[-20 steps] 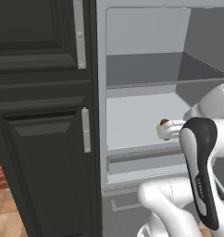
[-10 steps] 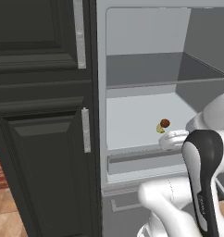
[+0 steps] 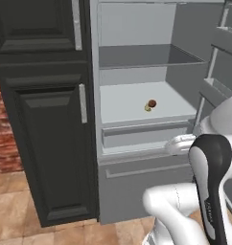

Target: Place the mustard and condiment bottle from the counter to the top shelf of the fridge. If the existing items in the fridge are on the top shelf, move them to other shelves.

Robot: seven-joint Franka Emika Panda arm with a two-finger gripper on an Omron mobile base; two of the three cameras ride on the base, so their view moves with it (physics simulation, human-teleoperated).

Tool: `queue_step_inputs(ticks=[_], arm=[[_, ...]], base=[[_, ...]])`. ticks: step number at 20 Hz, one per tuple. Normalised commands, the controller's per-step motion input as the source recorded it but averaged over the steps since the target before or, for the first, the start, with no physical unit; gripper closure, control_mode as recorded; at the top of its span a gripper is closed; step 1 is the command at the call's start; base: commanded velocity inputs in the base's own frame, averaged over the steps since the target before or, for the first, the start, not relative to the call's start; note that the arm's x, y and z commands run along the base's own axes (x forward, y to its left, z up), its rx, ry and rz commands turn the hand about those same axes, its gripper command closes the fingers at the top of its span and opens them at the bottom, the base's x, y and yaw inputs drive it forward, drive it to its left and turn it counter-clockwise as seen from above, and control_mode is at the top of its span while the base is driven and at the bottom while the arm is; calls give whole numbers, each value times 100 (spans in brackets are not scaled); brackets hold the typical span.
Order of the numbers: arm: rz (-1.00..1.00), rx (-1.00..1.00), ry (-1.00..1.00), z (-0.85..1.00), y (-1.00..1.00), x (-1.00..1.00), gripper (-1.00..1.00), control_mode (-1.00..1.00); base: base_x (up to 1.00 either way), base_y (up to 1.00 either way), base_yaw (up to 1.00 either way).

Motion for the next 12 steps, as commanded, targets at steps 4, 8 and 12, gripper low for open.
queue_step_inputs(ticks=[4, 8, 12], arm=[[0, 0, 0, 0, 0, 0, -100, 100], [0, 0, 0, 0, 0, 0, -100, 100], [0, 0, 0, 0, 0, 0, -100, 100]], base=[[-100, -52, -1], [-100, -89, -12], [-77, -100, -22]])
